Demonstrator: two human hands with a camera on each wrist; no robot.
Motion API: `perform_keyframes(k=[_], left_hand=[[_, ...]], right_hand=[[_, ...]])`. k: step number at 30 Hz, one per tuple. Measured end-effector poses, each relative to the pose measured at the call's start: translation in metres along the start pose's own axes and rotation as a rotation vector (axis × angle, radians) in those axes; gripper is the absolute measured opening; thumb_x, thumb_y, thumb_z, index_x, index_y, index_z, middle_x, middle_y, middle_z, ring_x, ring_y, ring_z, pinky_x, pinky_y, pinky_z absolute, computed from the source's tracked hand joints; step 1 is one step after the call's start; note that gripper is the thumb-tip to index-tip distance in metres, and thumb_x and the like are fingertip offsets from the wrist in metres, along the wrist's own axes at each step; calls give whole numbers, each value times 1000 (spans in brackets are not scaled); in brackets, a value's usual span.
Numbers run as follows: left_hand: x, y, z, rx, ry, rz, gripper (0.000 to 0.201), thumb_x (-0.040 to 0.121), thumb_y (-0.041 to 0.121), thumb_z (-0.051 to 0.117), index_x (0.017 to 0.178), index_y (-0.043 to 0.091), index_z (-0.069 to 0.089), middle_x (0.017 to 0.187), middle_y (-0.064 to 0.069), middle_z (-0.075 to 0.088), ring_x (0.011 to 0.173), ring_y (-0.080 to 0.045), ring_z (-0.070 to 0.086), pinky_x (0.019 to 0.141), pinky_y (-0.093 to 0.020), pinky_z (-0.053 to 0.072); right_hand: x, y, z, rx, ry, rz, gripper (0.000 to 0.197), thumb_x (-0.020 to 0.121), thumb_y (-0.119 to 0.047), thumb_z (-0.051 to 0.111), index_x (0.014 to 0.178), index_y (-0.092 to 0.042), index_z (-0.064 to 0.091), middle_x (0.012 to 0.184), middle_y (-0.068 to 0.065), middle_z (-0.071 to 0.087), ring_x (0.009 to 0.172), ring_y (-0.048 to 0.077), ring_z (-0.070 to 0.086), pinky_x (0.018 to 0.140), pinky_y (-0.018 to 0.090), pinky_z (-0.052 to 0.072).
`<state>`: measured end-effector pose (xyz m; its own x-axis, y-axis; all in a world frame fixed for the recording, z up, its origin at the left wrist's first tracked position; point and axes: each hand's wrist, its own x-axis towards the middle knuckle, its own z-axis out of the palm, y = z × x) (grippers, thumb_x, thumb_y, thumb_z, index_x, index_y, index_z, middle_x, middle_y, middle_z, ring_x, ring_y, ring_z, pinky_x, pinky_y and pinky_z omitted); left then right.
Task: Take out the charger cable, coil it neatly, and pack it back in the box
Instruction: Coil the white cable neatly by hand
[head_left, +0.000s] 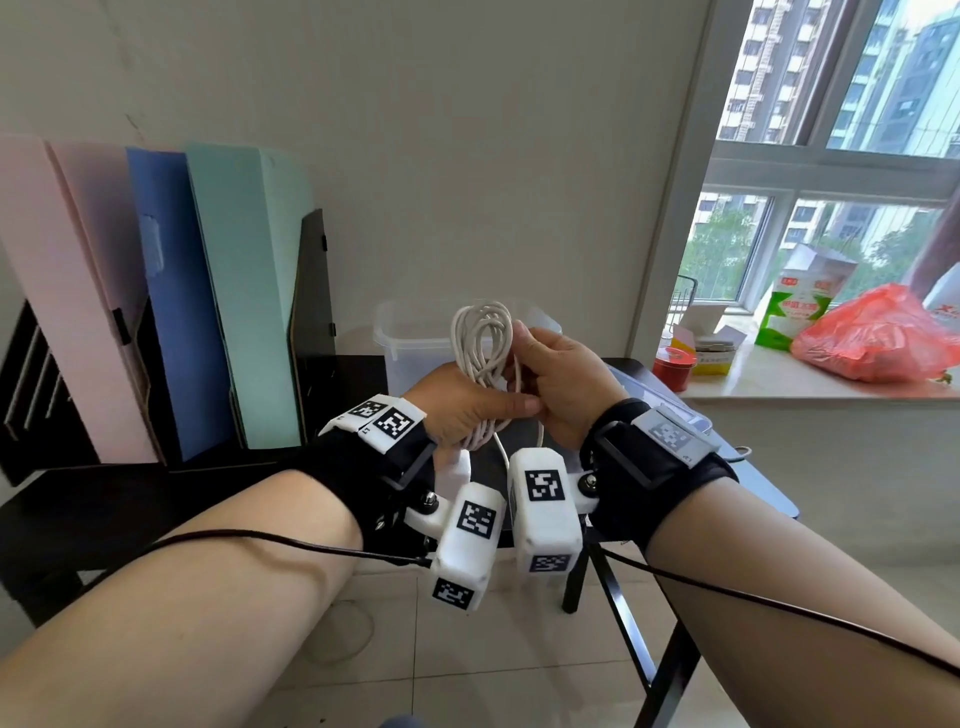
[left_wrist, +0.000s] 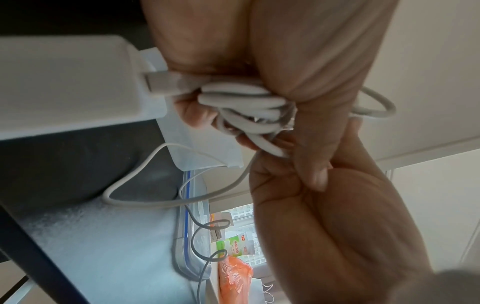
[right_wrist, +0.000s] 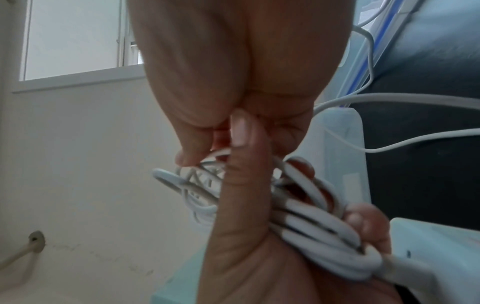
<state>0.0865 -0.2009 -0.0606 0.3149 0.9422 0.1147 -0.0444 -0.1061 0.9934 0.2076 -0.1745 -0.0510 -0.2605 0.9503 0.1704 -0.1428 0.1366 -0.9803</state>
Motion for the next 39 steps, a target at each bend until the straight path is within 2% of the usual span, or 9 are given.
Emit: perform_keyframes(k=[3,6,11,14,19,25,28,33,39], left_hand=[[6,-5,-3,80,172,-28,5,76,12,71,77,8,67,59,1,65,52,-10,59,52,-19,44],[11,-9,-7,124,308,-36,26,67,32,69,78,8,69,61,-3,60,58,-18,54,61,-31,43],[13,-8,-10,23,389,-1,16,60,35,68,54,21,66,54,2,52,56,-16,45,67,-36,38],[15,-8,-9,-45,438,64,27,74,22,64,48,21,69,66,-3,63,70,-18,53,74,-33,41],[20,-6,-9,-208,417,118,24,90,9,50,66,14,54,53,2,67,70,-20,60,68,-29,47],[20,-3,-11,-356,423,133,25,89,10,50,65,14,50,47,2,48,49,-14,55,60,-33,57],[21,-1,-14,-329,454,142,23,88,10,51,67,19,49,47,6,44,46,-11,45,50,-27,49],[22,0,-23,-324,505,125,27,86,11,51,61,19,47,43,6,39,38,-10,38,43,-22,38],[21,-7,-25,-134,538,62,26,76,12,58,54,17,44,36,0,37,33,-15,34,41,-20,34]], right_hand=[[-2,-1,-3,-167,58,-32,30,89,-38,57,72,-14,61,60,-1,58,50,14,49,45,25,42],[-5,3,-8,-295,154,-43,24,89,-36,57,71,-20,58,60,-6,54,48,9,43,45,24,35],[-10,17,-21,-314,106,104,11,83,-5,58,83,-16,57,67,2,51,48,14,41,40,23,32],[-14,26,-25,-460,-2,167,14,80,-5,61,77,-19,61,63,-2,54,50,11,43,43,21,32],[-16,38,-25,-628,-65,216,25,78,-10,66,58,-23,58,41,-12,52,45,8,41,45,19,33],[-17,42,-22,-770,-103,222,18,75,-10,68,67,-20,55,73,1,61,62,13,50,56,21,40],[-17,45,-27,-971,-91,174,17,76,-10,65,68,-20,53,71,-4,56,64,9,48,56,20,39],[-15,55,-40,-1133,116,62,12,80,-13,56,72,-19,52,79,0,56,76,18,51,65,23,37],[-9,46,-44,-860,322,-70,8,82,-25,64,82,-19,60,77,-1,62,73,20,58,70,27,45]])
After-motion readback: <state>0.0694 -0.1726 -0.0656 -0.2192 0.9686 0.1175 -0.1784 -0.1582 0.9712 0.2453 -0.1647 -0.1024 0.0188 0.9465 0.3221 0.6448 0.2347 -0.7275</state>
